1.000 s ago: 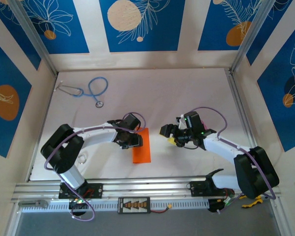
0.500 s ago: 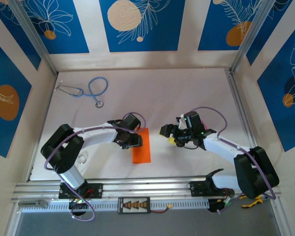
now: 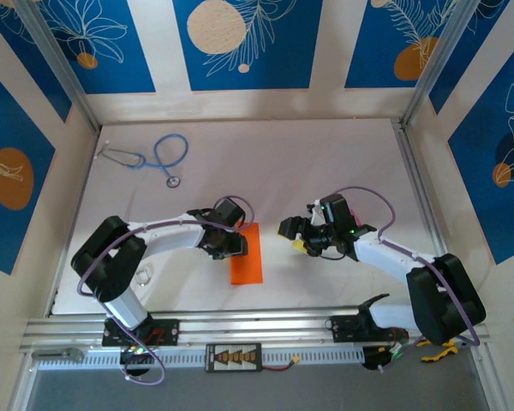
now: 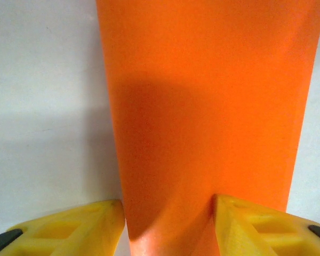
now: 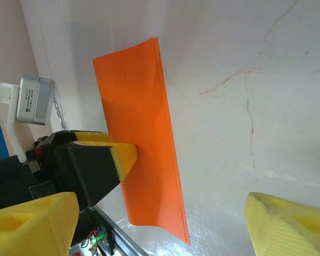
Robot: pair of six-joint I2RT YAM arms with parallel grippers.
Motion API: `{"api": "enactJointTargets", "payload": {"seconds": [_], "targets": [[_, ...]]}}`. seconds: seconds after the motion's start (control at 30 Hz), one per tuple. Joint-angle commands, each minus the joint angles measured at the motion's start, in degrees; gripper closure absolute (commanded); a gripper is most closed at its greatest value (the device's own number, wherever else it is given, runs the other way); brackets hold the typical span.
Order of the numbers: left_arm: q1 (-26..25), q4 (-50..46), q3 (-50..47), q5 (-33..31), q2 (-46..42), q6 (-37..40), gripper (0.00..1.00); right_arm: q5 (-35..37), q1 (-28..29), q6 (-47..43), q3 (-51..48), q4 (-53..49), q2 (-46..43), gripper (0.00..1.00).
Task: Fold a paper plane with a square sheet of paper (pick it up from the middle)
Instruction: First fold the square sheet of paper in half at the center of the table.
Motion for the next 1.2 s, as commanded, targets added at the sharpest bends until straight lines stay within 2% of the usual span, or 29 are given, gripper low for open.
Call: {"api": "enactJointTargets", "payload": {"seconds": [0.0, 0.33, 1.0, 1.1, 1.17], "targets": [[-0.8, 0.9, -1.3, 0.1, 3.8, 0.8, 0.47, -0.6, 0.3, 0.4, 1.1, -1.2, 0.5, 0.18], [-0.8, 1.5, -1.4, 0.9, 5.6, 1.3, 0.43, -0.4, 0.3, 0.1, 1.2, -1.3, 1.0, 0.18], [-0.7, 2.0, -1.5, 1.2, 6.2, 1.2, 0.43, -1.1, 1.3, 0.5, 1.5, 0.4, 3.7, 0.18], [-0.7, 2.1, -1.5, 1.3, 6.3, 1.3, 0.43, -1.3, 1.9, 0.4, 1.9, 0.9, 4.6, 0.21], [-0.8, 2.2, -1.6, 1.3, 6.2, 1.2, 0.43, -1.7, 2.6, 0.3, 2.4, 1.1, 5.5, 0.27]]}}
